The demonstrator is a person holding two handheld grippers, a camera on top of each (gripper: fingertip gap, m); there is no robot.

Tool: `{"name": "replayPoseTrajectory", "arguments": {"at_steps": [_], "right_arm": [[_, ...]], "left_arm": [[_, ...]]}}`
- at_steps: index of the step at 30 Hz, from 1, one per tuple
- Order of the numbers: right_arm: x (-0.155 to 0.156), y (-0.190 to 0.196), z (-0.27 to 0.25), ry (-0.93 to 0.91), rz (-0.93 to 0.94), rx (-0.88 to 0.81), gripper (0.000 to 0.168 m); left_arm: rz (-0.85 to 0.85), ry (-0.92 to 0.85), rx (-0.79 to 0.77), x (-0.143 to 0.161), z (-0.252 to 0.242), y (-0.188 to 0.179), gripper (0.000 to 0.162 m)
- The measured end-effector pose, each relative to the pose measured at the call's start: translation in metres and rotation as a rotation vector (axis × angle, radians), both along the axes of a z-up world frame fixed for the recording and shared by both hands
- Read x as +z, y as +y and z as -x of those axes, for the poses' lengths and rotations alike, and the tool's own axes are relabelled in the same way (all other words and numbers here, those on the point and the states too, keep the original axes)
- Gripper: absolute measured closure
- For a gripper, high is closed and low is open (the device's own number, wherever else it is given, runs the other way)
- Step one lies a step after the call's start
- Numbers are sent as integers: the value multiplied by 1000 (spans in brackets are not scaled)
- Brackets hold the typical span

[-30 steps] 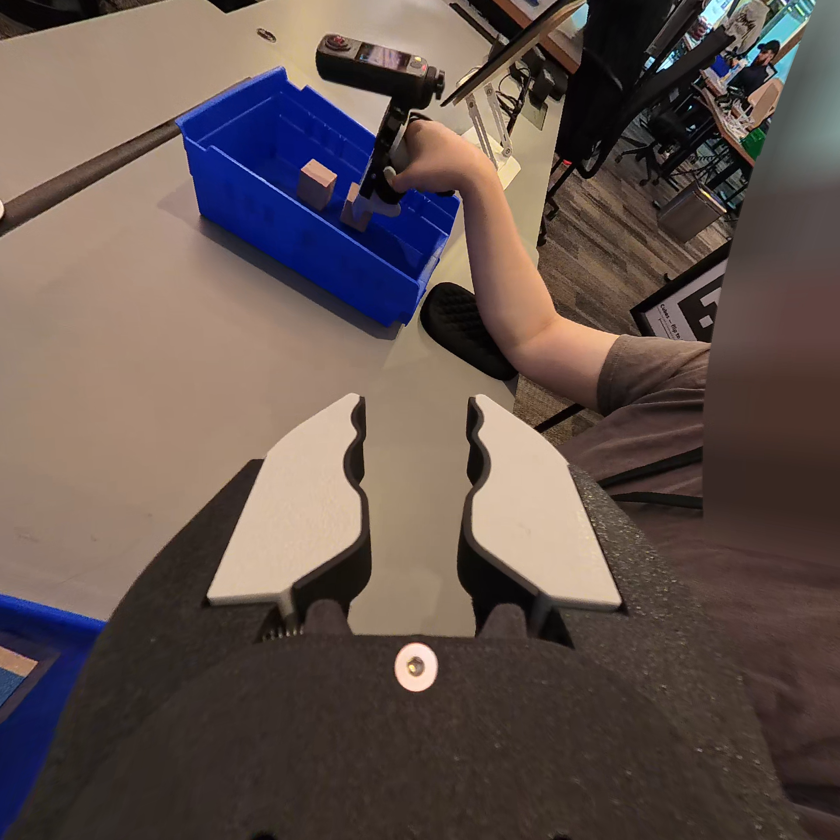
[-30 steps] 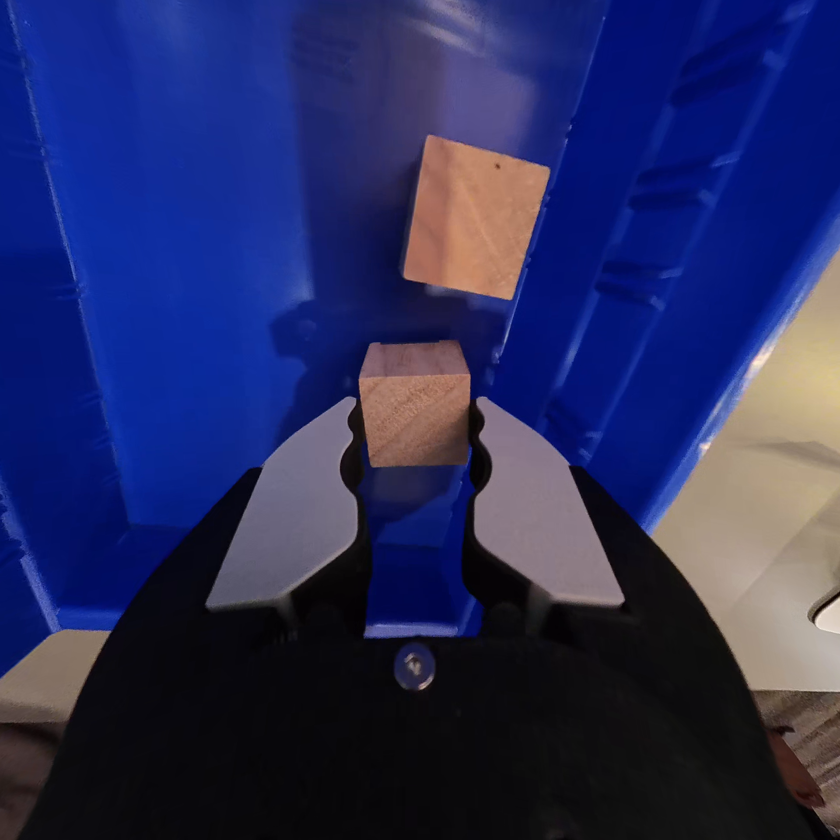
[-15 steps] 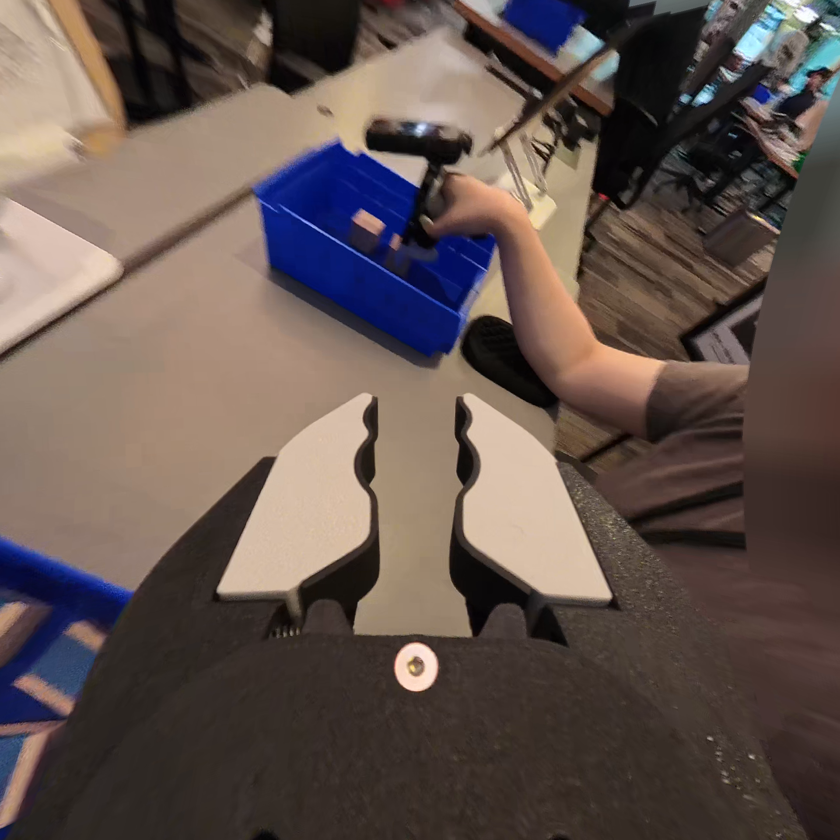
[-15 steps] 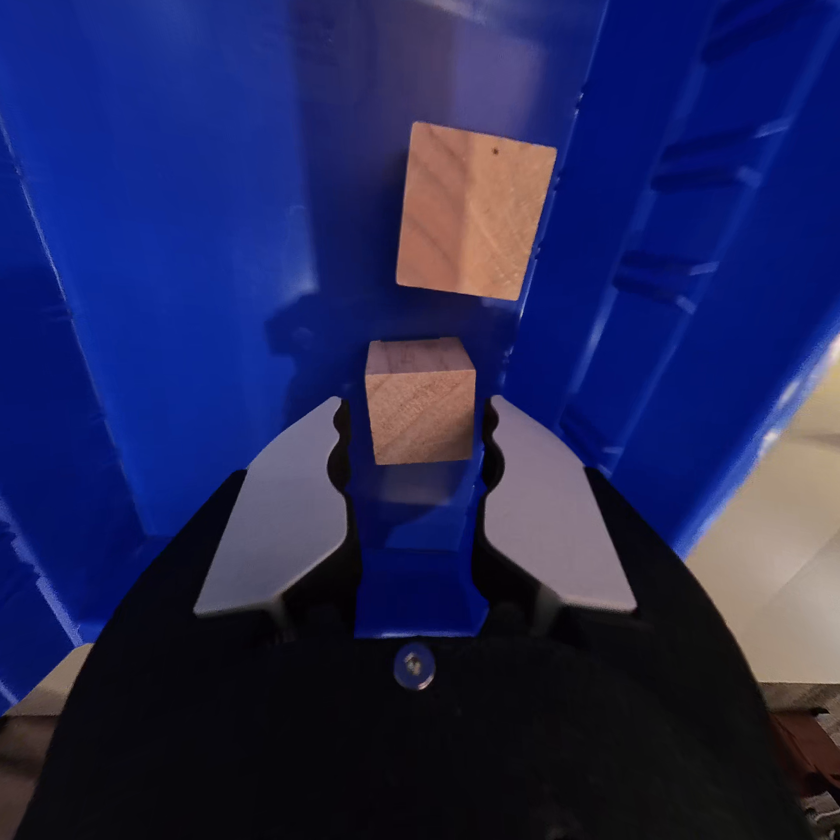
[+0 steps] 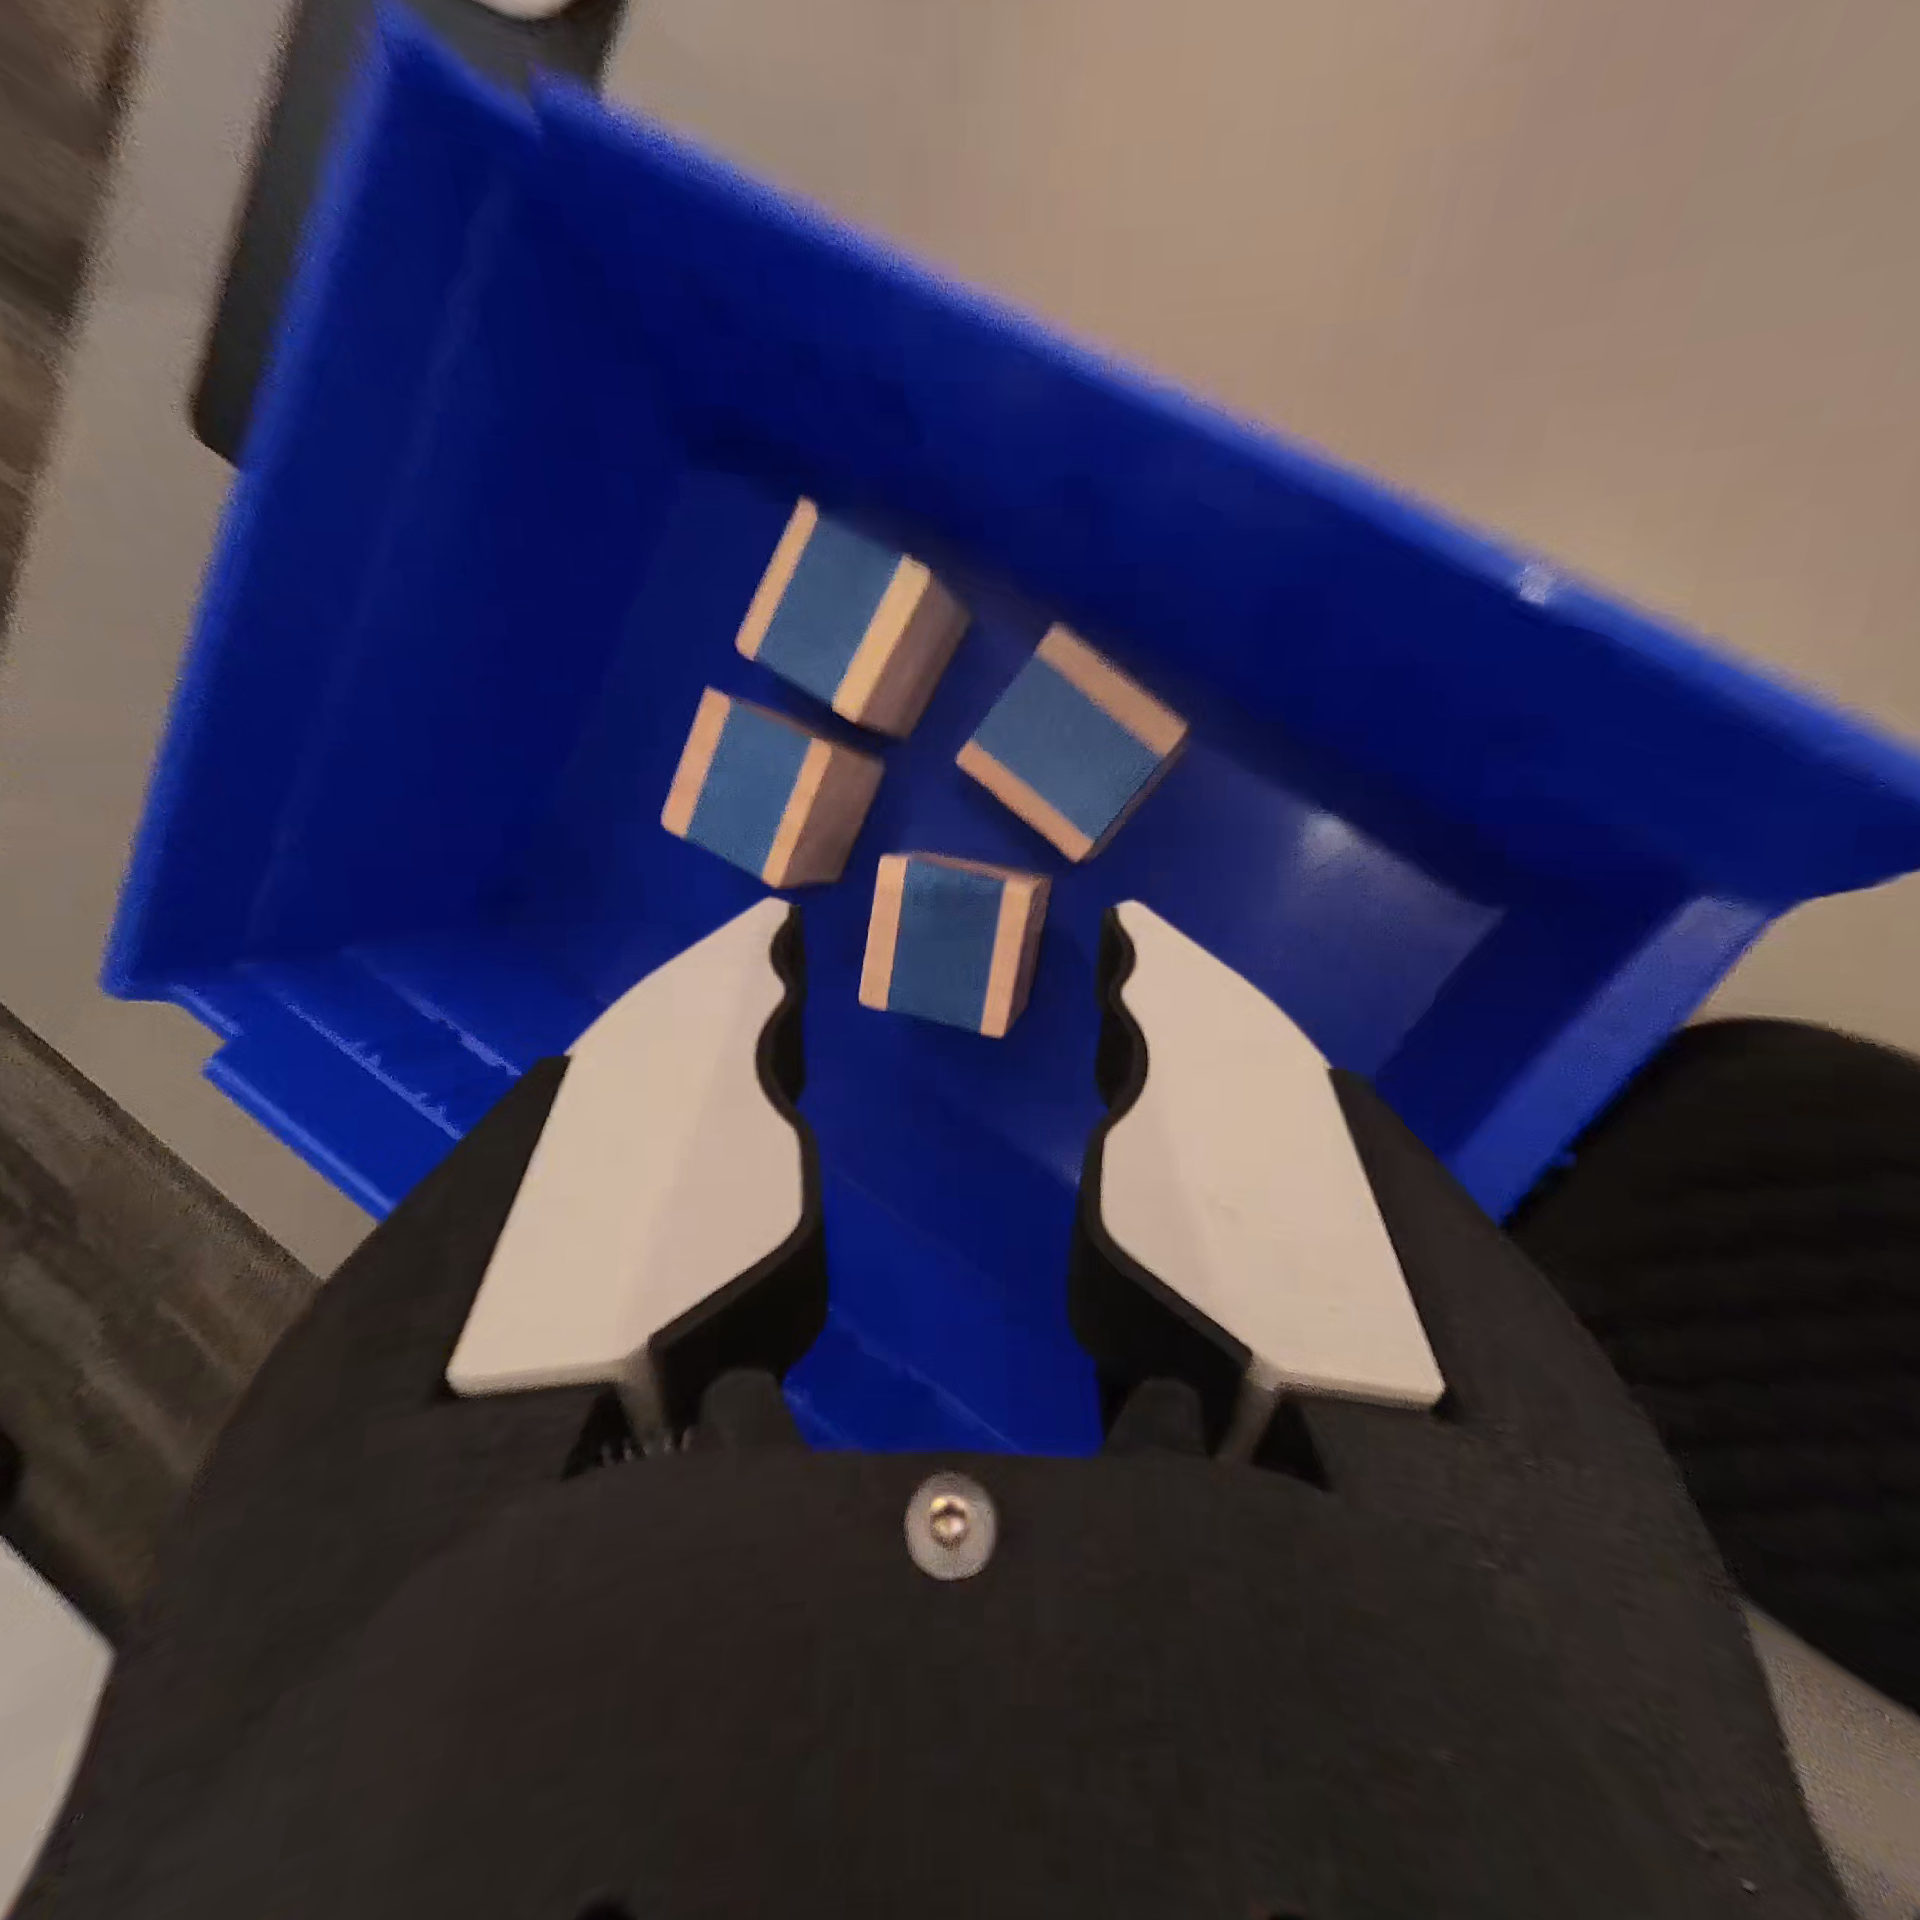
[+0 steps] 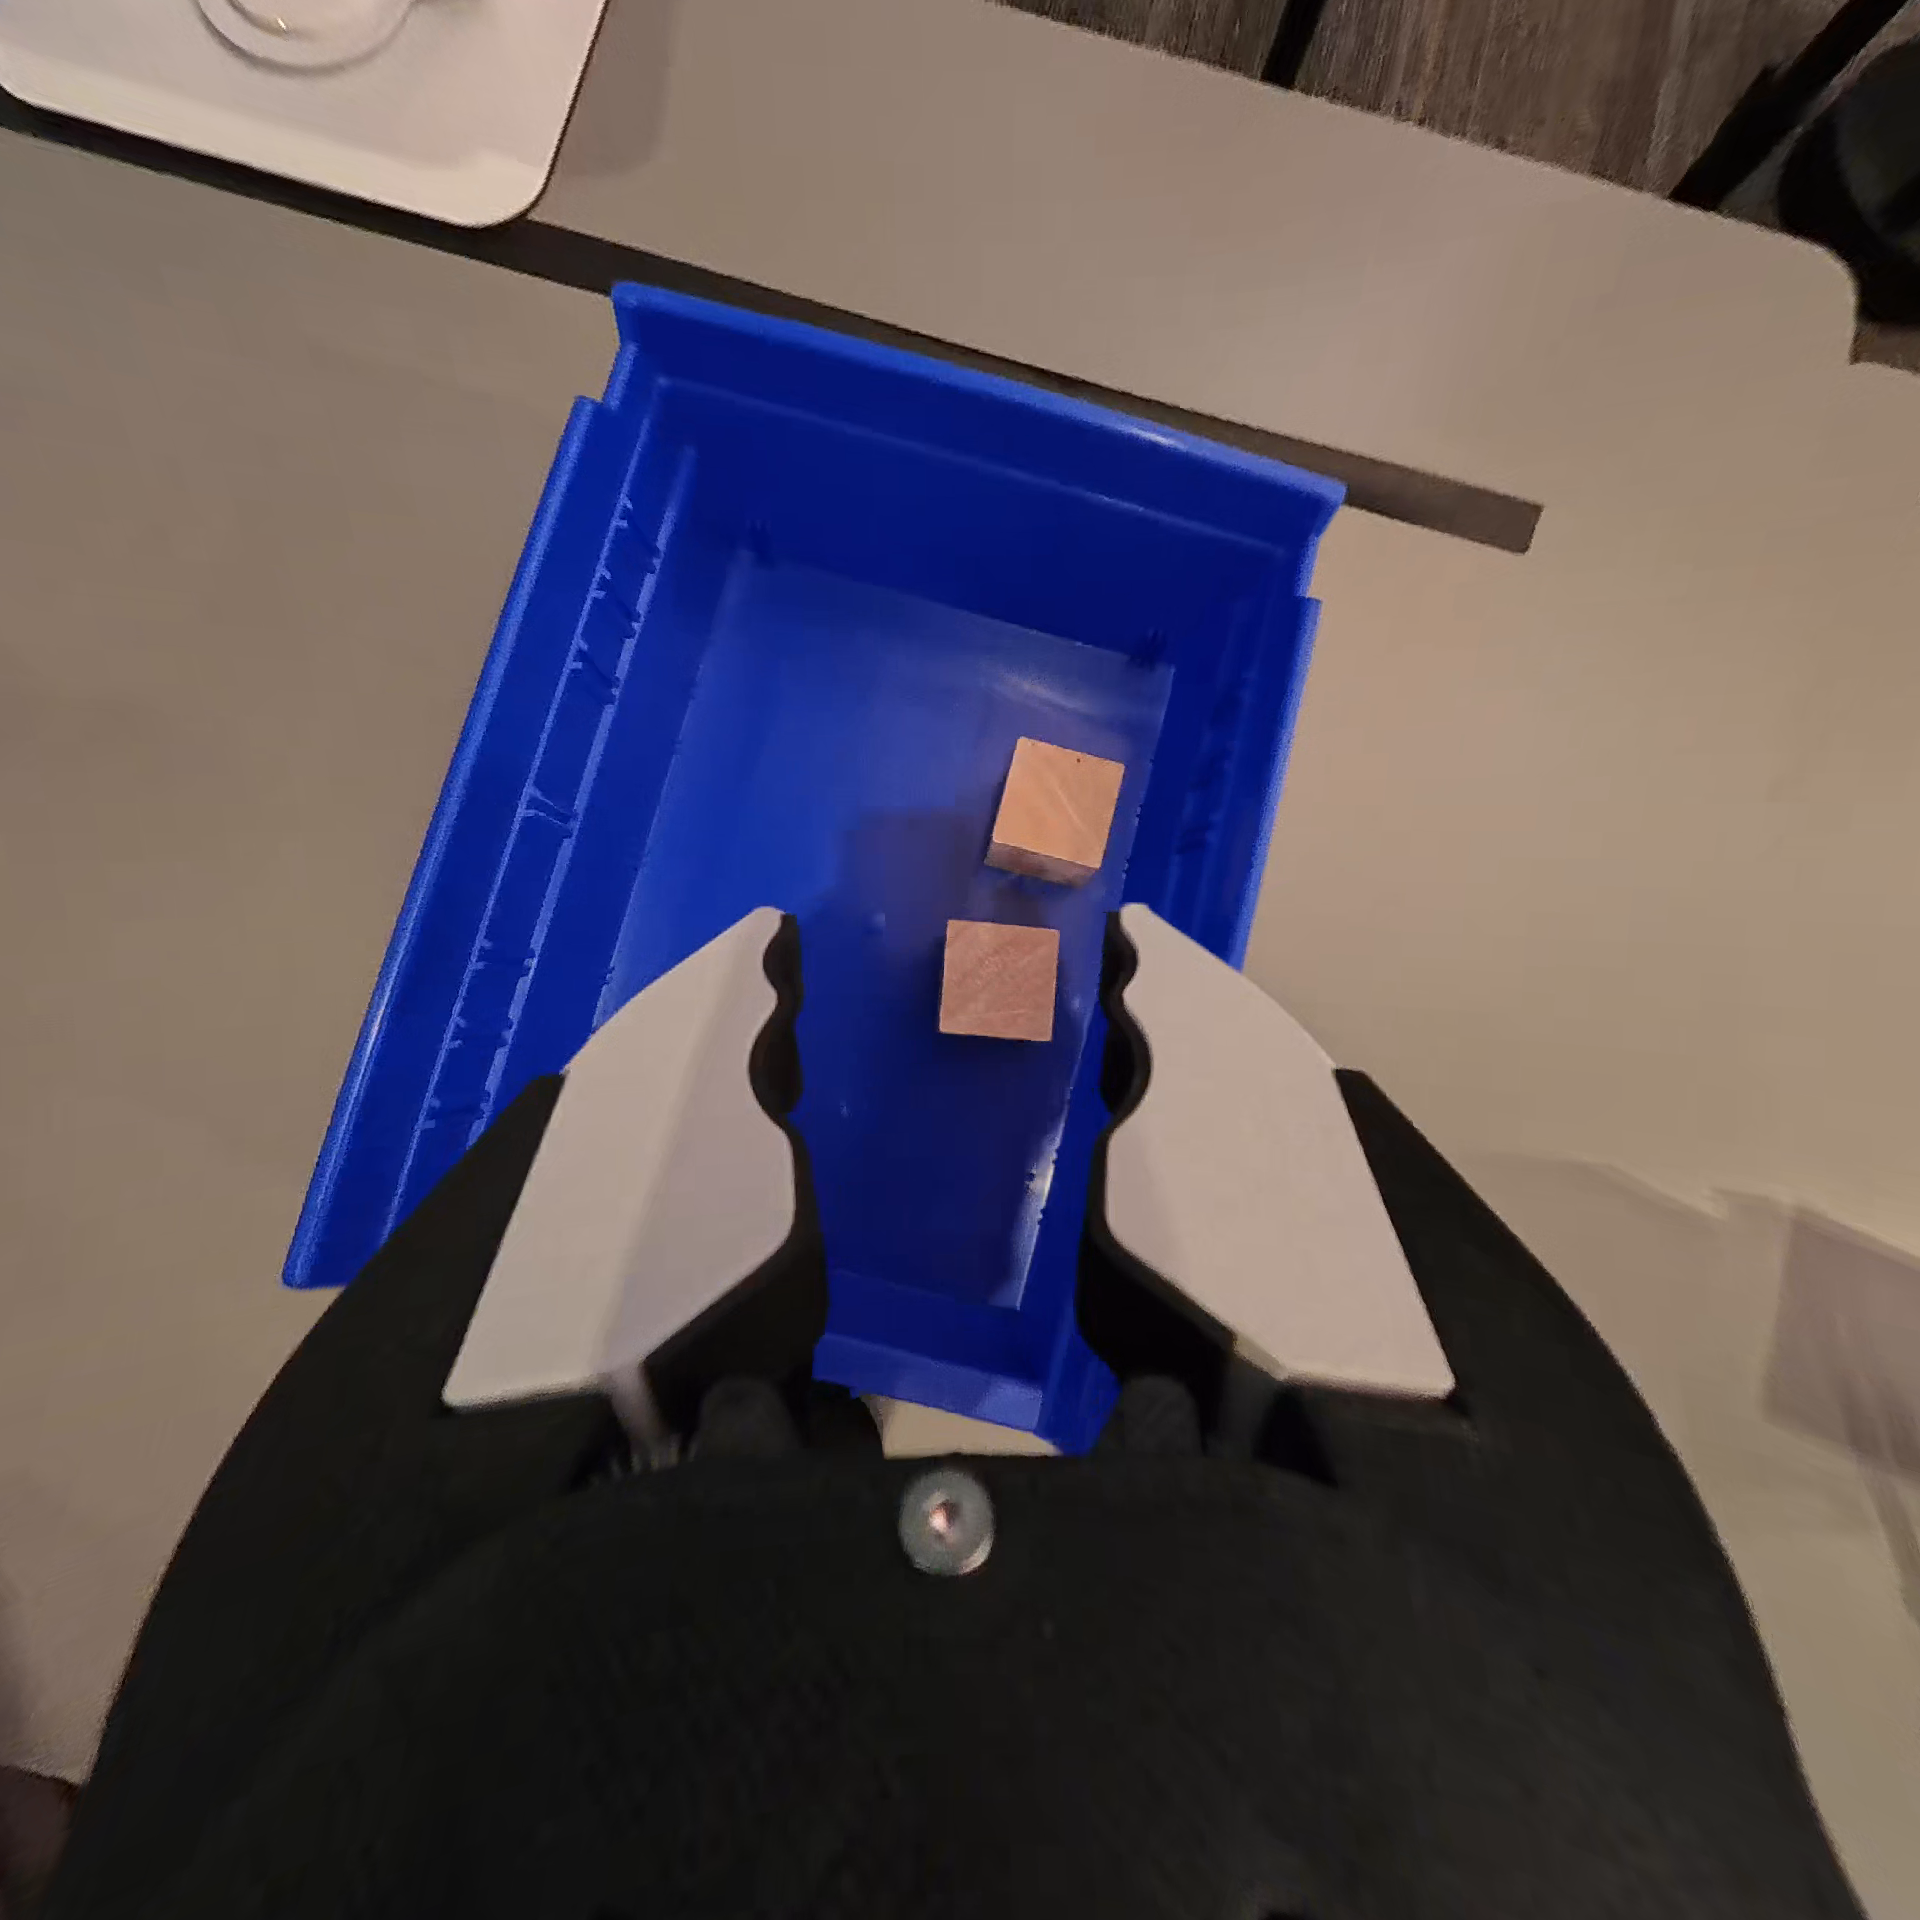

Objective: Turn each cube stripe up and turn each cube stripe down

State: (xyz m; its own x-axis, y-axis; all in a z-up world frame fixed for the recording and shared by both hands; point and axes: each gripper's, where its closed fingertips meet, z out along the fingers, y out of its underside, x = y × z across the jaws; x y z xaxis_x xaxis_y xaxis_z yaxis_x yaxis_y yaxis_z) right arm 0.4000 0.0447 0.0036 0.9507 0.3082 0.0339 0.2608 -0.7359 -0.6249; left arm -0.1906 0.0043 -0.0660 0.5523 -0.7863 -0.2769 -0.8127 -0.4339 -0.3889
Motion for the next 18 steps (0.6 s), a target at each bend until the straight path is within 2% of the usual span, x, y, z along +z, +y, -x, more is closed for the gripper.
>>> {"name": "replayPoseTrajectory", "arguments": {"at_steps": [6, 8, 15, 18], "right_arm": [[24, -8, -11, 31, -108, 12, 112], [39, -8, -12, 52, -181, 15, 113], [91, -16, -6, 12, -448, 73, 116], [104, -22, 6, 44, -505, 124, 117]], "left_arm": [[123, 152, -25, -48, 19, 7, 100], [159, 171, -33, -59, 20, 6, 104], [192, 219, -24, -74, 23, 6, 108], [188, 251, -21, -75, 26, 6, 114]]}}
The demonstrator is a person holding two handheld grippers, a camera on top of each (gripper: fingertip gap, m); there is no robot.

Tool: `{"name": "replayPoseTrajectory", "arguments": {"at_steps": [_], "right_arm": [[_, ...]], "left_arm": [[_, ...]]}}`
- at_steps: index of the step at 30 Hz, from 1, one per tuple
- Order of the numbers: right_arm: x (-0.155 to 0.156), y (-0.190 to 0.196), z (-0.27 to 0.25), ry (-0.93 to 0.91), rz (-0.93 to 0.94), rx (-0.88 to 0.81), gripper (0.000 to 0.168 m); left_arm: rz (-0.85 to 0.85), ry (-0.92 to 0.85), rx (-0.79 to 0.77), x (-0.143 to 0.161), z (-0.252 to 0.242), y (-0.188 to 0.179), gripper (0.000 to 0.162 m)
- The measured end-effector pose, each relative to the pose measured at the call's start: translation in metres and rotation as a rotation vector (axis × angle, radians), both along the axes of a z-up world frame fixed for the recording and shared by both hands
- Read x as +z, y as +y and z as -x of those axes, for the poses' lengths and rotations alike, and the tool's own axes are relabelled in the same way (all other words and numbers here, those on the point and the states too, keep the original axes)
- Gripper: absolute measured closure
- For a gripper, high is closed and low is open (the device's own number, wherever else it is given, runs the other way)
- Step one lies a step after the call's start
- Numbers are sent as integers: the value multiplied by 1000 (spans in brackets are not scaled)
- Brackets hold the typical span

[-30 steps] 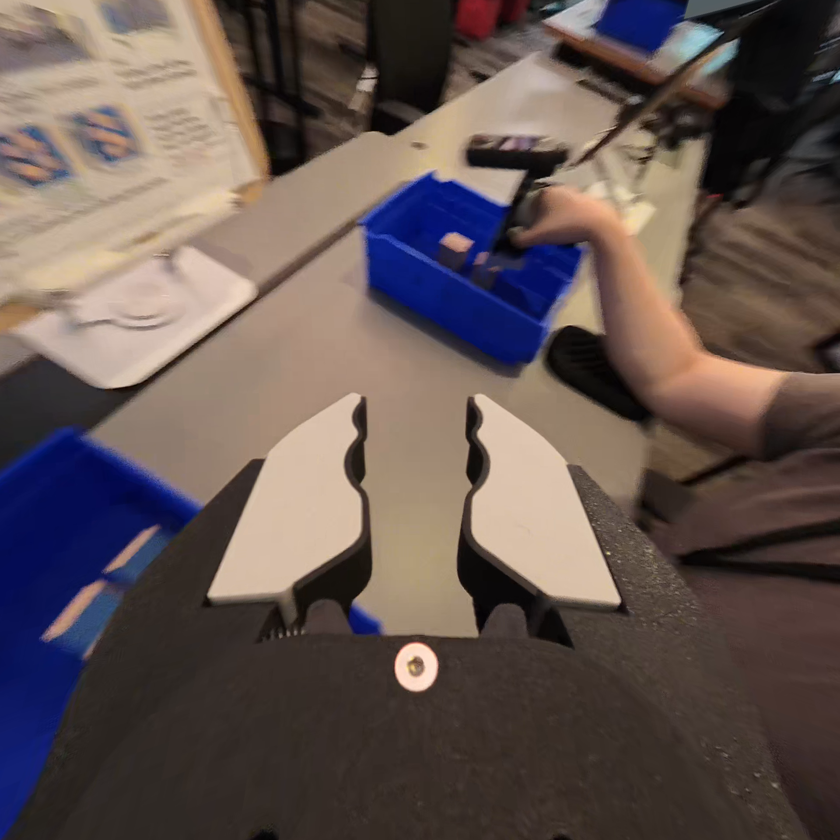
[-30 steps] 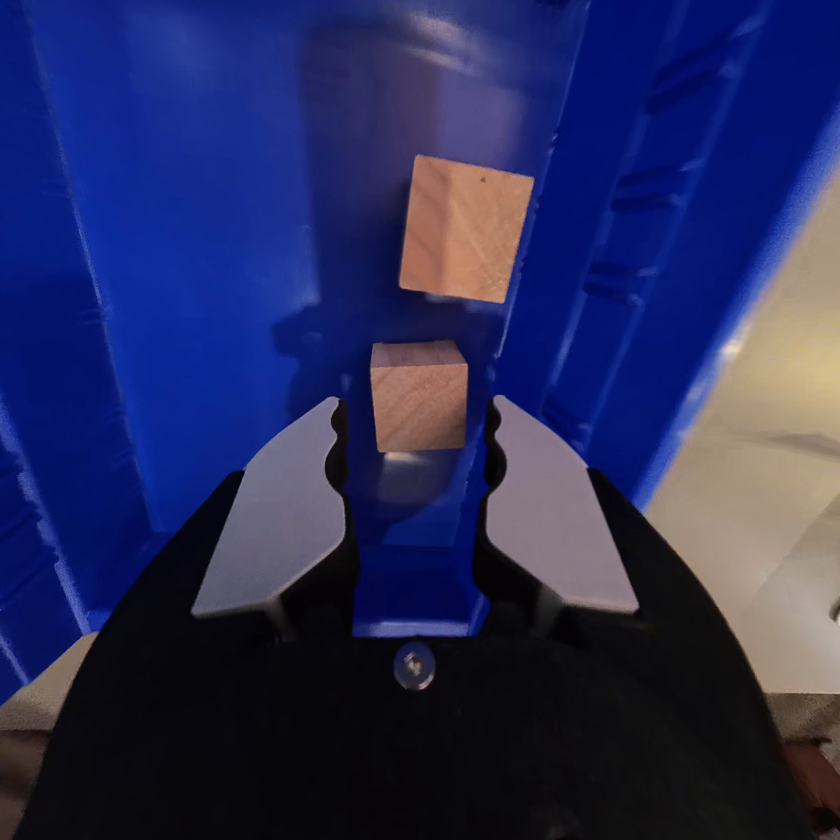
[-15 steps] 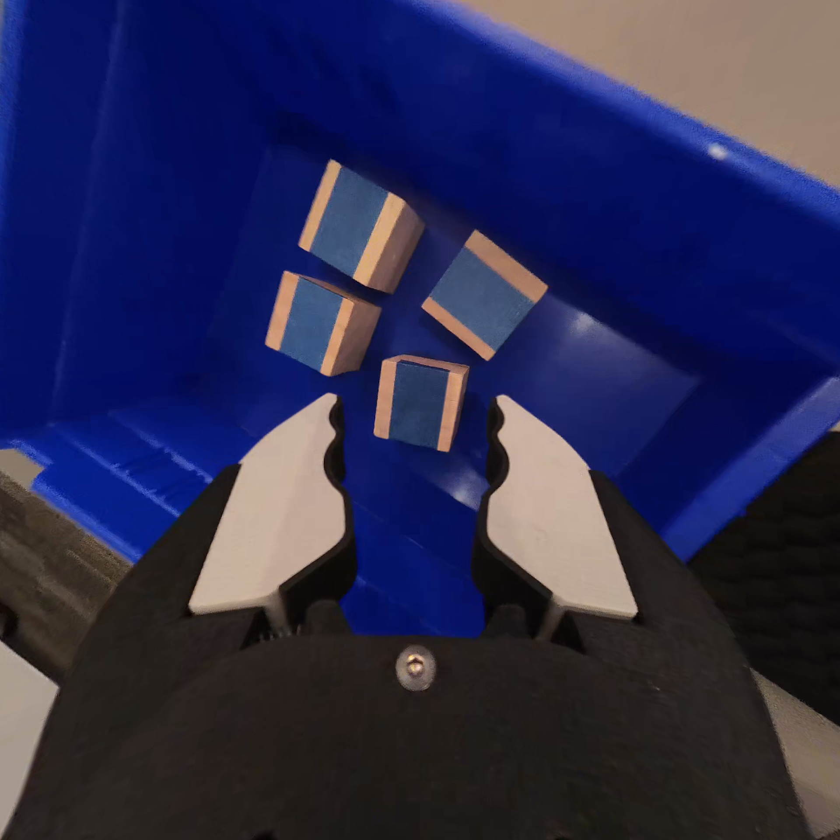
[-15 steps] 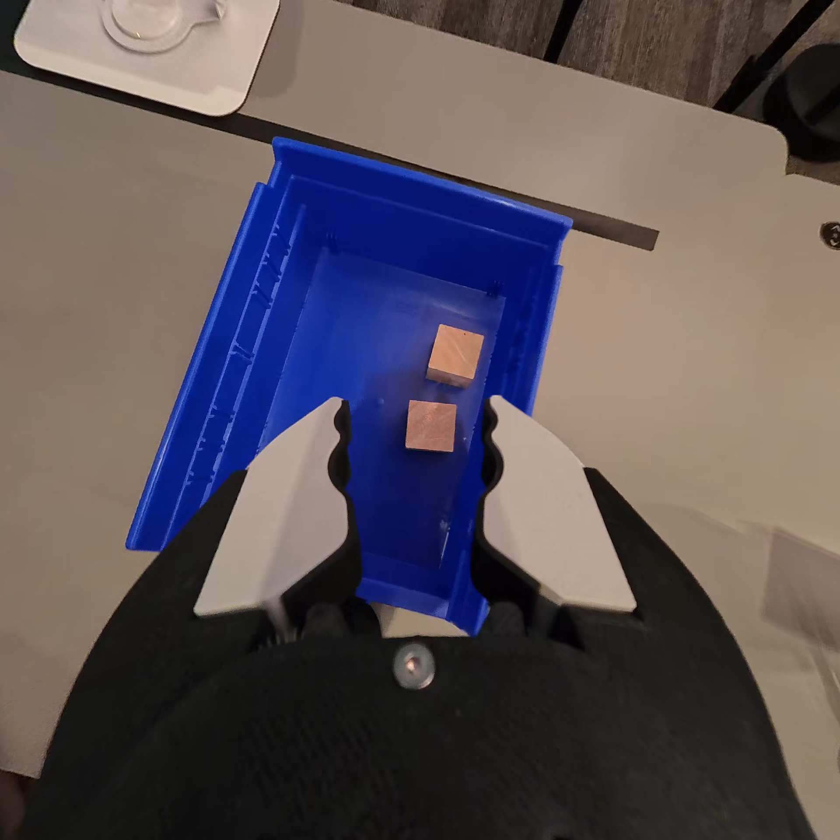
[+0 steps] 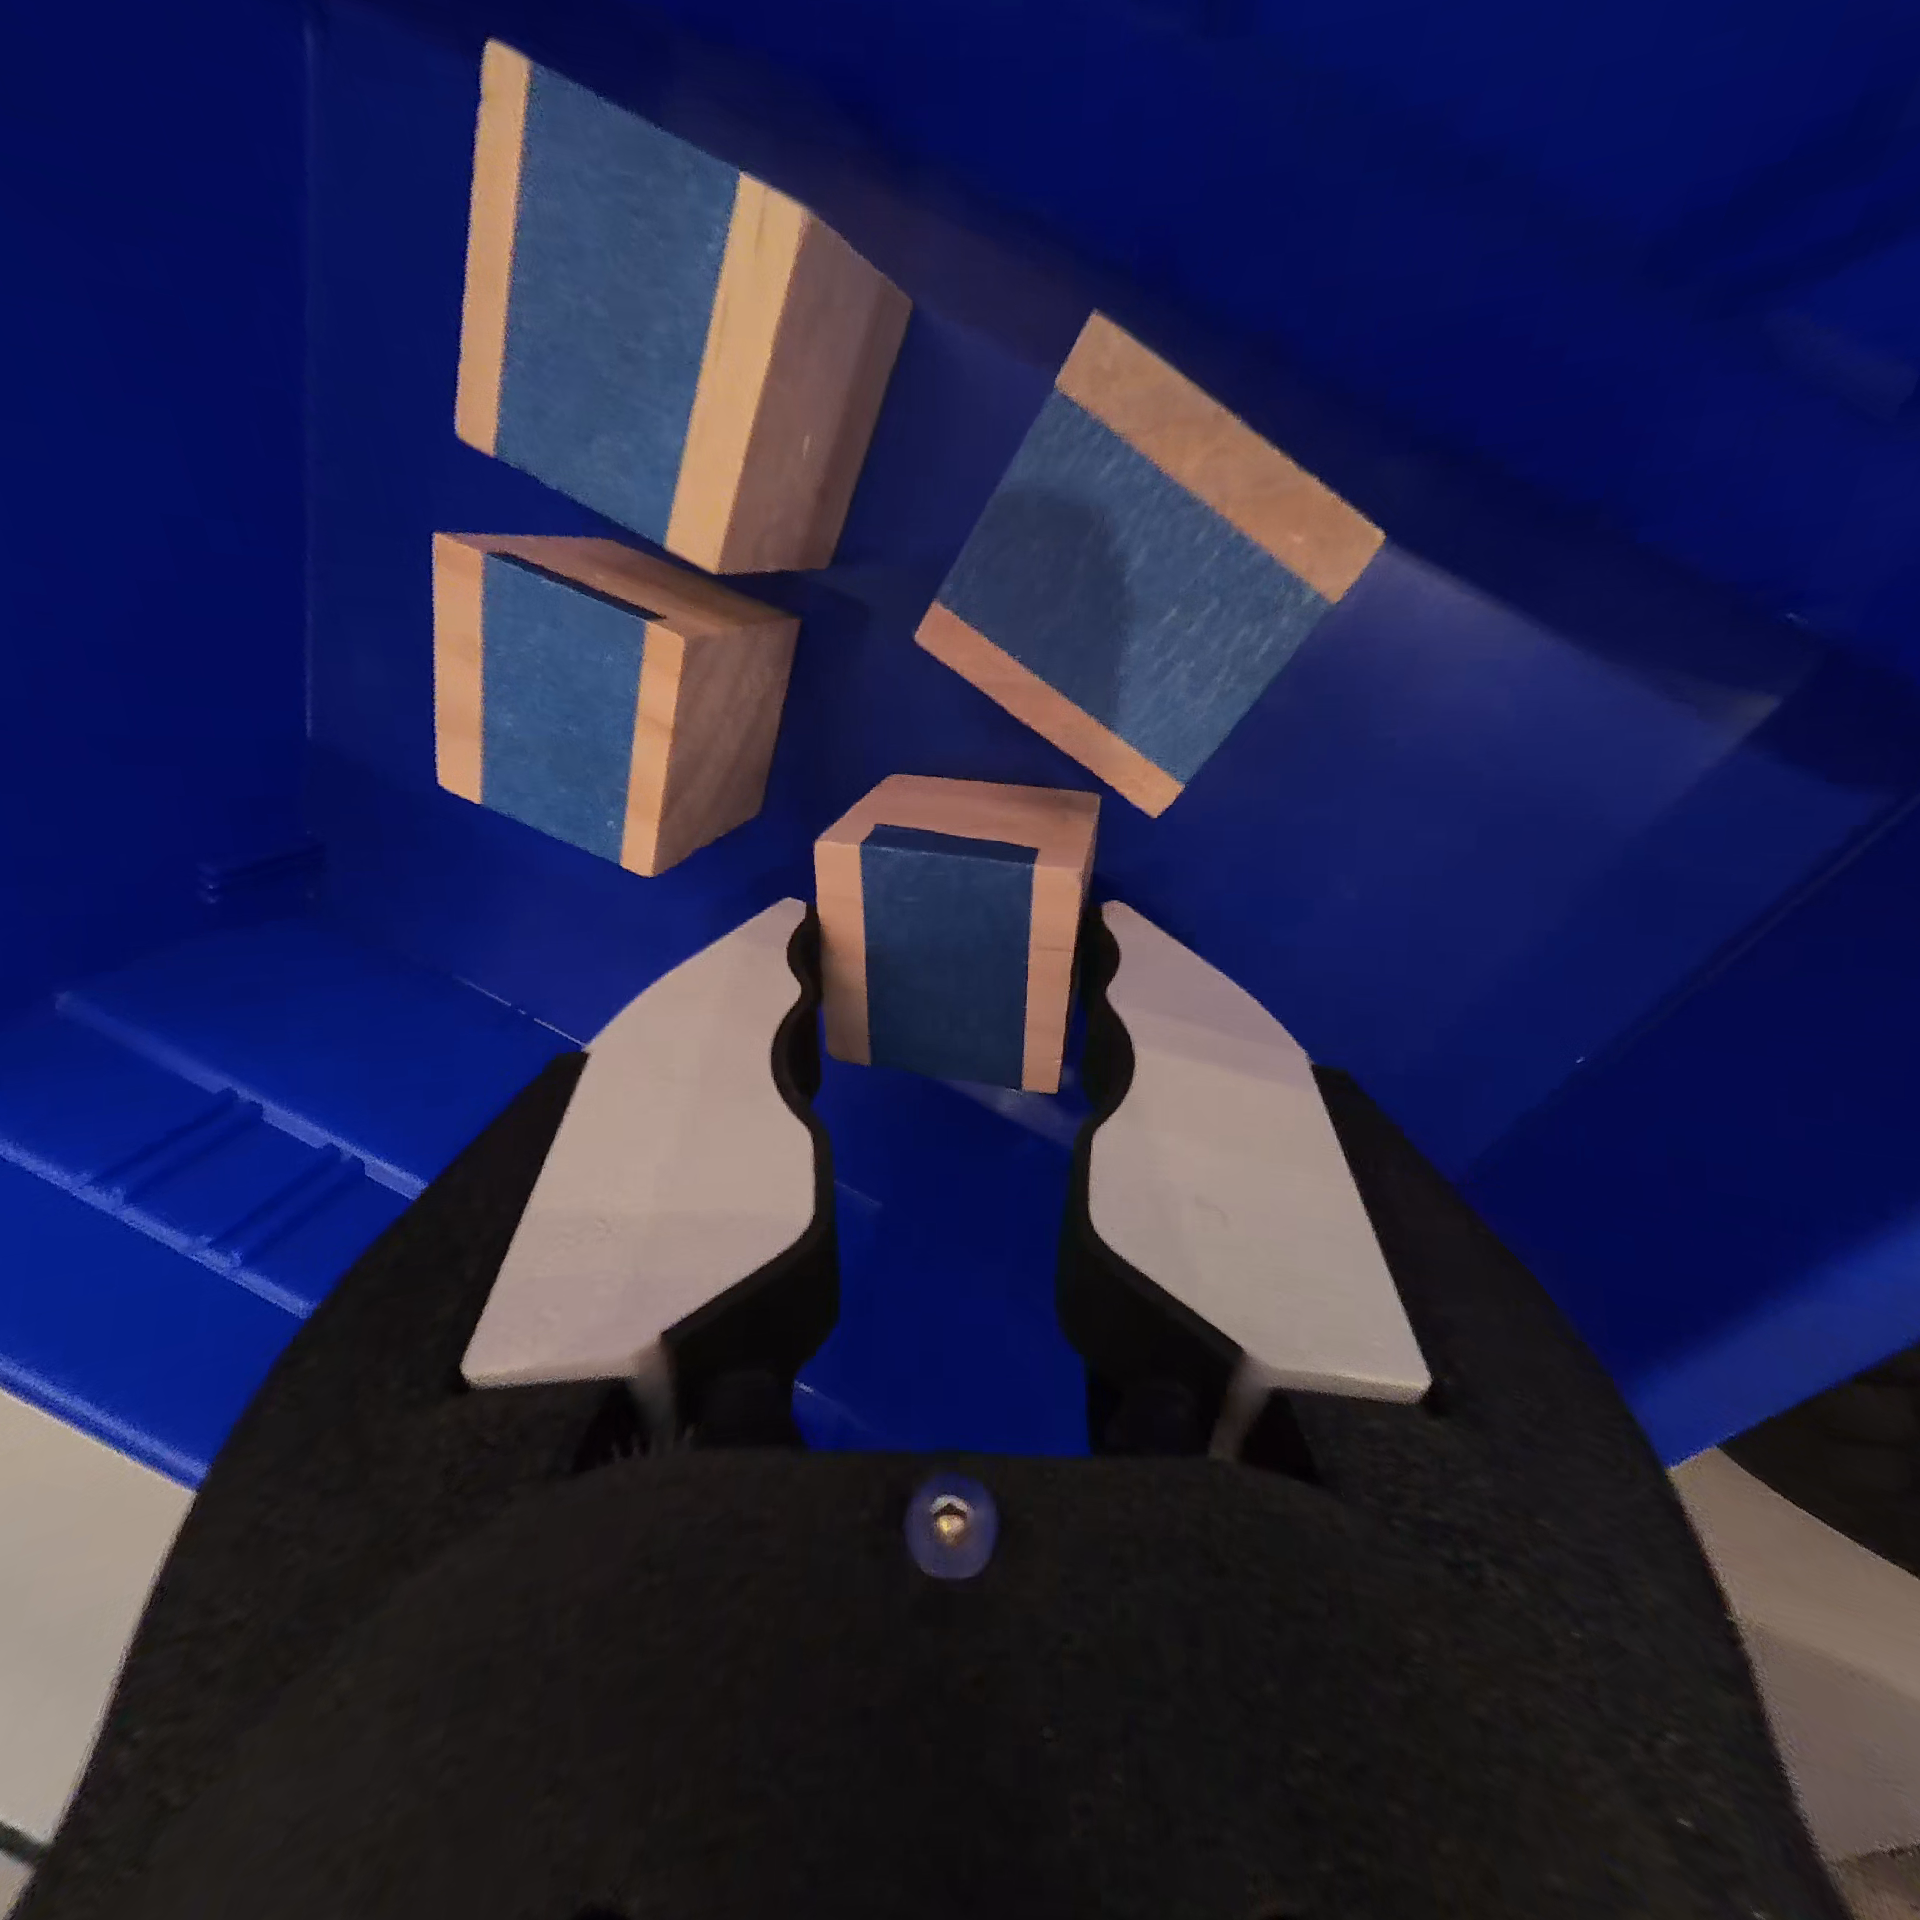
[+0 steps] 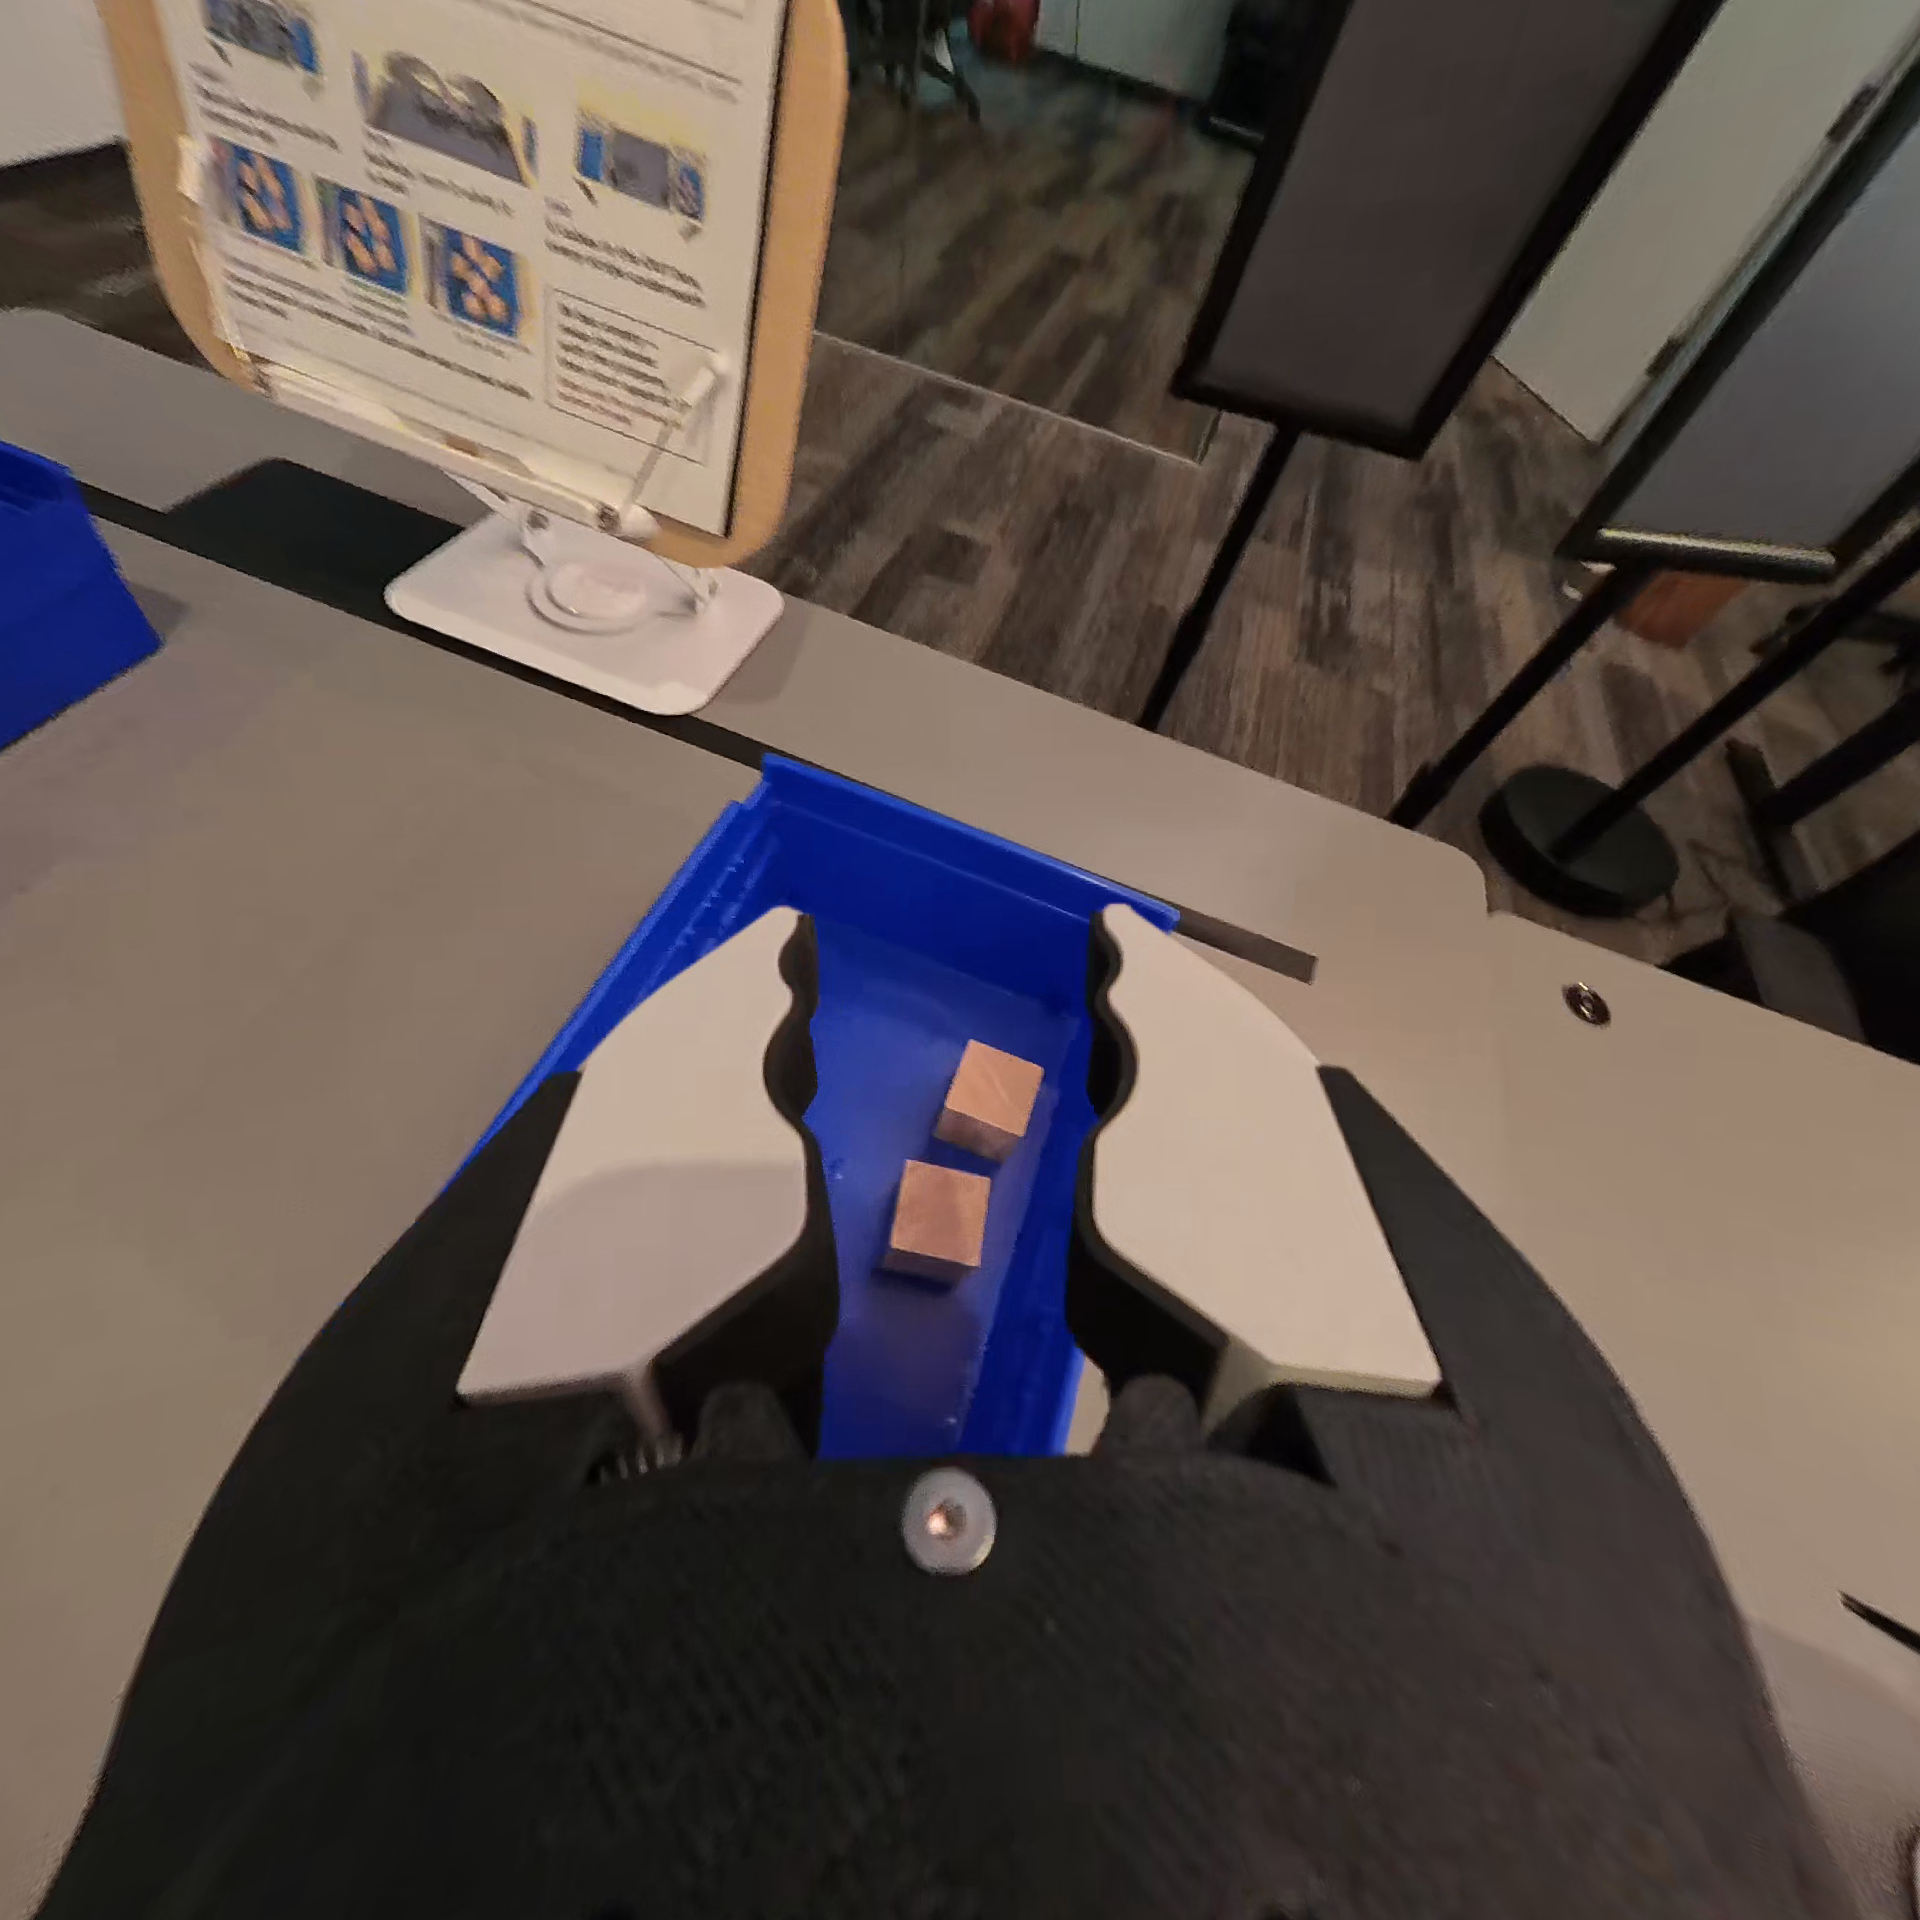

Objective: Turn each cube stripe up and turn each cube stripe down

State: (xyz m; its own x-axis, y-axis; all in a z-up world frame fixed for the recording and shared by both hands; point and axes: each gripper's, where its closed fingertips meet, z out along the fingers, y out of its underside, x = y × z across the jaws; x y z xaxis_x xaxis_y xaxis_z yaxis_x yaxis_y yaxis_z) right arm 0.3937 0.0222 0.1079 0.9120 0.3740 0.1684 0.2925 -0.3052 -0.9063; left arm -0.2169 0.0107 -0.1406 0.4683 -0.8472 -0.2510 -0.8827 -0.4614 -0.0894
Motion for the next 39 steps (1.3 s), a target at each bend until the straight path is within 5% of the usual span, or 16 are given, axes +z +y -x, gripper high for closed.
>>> {"name": "replayPoseTrajectory", "arguments": {"at_steps": [8, 12, 17, 21, 26, 33, 39], "right_arm": [[5, -6, 32, -18, -33, 125, 118], [10, -14, 82, -14, -68, 304, 118], [13, -37, 190, 105, -110, 662, 118], [-8, -76, 274, 139, -70, 942, 117], [1, -118, 321, 296, -168, 1128, 115], [31, -130, 316, 584, -186, 1168, 110], [29, -131, 315, 573, -178, 1186, 110]], "left_arm": [[-74, -46, 57, 28, 0, 2, 115], [-233, -339, 94, 105, -31, 4, 115], [-368, -802, -42, 220, -116, -27, 115], [-386, -964, -209, 262, -180, -61, 115], [-297, -1149, -325, 278, -241, -96, 115], [-240, -1198, -424, 266, -288, -117, 115], [-222, -1183, -443, 262, -300, -118, 115]]}}
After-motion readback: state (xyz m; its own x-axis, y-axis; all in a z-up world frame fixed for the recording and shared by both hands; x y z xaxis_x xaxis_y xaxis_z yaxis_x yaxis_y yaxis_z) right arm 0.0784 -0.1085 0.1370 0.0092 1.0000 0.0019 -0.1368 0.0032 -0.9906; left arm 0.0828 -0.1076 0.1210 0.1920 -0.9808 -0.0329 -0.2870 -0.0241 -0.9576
